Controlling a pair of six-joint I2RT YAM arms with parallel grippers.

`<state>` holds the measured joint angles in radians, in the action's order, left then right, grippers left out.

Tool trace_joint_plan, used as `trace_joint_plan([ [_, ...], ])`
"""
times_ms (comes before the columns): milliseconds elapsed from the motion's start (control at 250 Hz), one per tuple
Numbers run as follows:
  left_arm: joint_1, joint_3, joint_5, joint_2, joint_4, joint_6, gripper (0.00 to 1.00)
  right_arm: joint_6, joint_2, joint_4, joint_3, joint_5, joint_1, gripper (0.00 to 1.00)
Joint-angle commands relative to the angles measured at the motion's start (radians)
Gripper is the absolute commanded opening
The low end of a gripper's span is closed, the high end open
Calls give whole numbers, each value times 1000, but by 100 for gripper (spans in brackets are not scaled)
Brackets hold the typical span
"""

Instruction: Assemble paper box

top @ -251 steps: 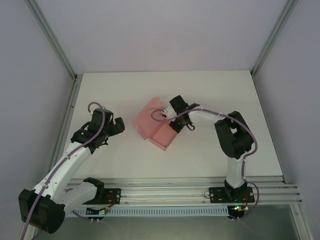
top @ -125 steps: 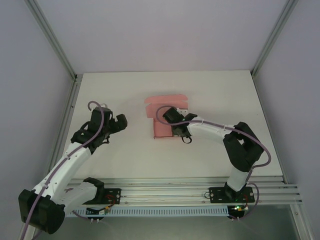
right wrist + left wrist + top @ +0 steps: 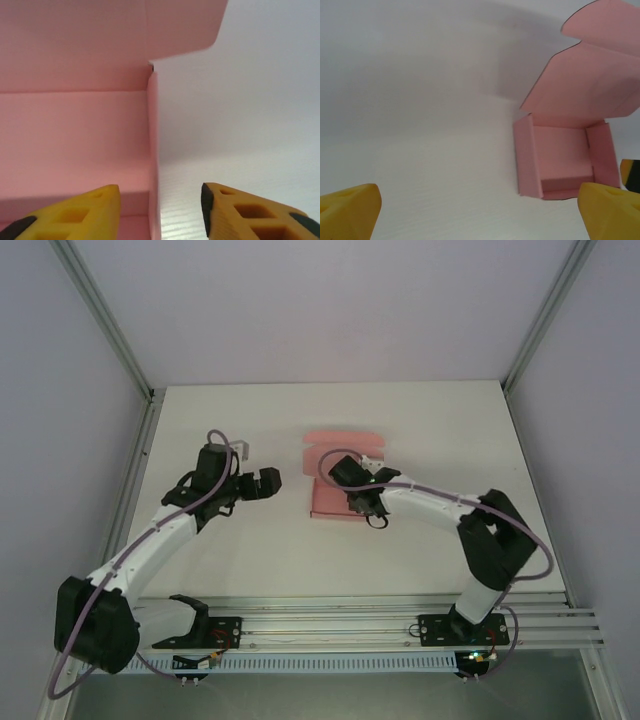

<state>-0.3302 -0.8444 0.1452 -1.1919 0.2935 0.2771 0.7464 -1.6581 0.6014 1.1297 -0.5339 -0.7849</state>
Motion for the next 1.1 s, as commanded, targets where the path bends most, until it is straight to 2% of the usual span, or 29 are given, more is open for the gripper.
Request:
trace_joint_plan([
  [0, 6, -70, 101, -75, -74, -116, 100, -134, 103, 4, 1, 25, 47, 61],
  [84, 5, -129, 124, -163, -78, -163, 100, -232, 146, -28, -5, 84, 133, 68],
  [192, 5, -231, 180, -294, -55, -231, 99, -429, 154, -99, 17, 283, 248, 71],
  [236, 6, -283, 217, -353, -34, -267, 96, -534, 141, -117, 37, 388, 286, 71],
  [383, 4, -461, 337, -526, 83, -408, 88, -747, 14, -63, 179, 481, 354, 64],
  [539, 1, -637, 361, -669, 231, -523, 77, -828, -108, -3, 328, 541, 408, 62],
  [659, -2, -734, 425, -753, 336, -590, 73, -899, -148, 15, 369, 572, 414, 62],
  [899, -21, -751, 470, -786, 339, -611, 59, -929, -173, 24, 368, 705, 418, 52],
  [1002, -35, -740, 456, -772, 321, -603, 47, -920, -173, 29, 361, 733, 418, 44],
  [1094, -49, -730, 428, -752, 313, -605, 32, -915, -166, 34, 358, 715, 417, 34],
])
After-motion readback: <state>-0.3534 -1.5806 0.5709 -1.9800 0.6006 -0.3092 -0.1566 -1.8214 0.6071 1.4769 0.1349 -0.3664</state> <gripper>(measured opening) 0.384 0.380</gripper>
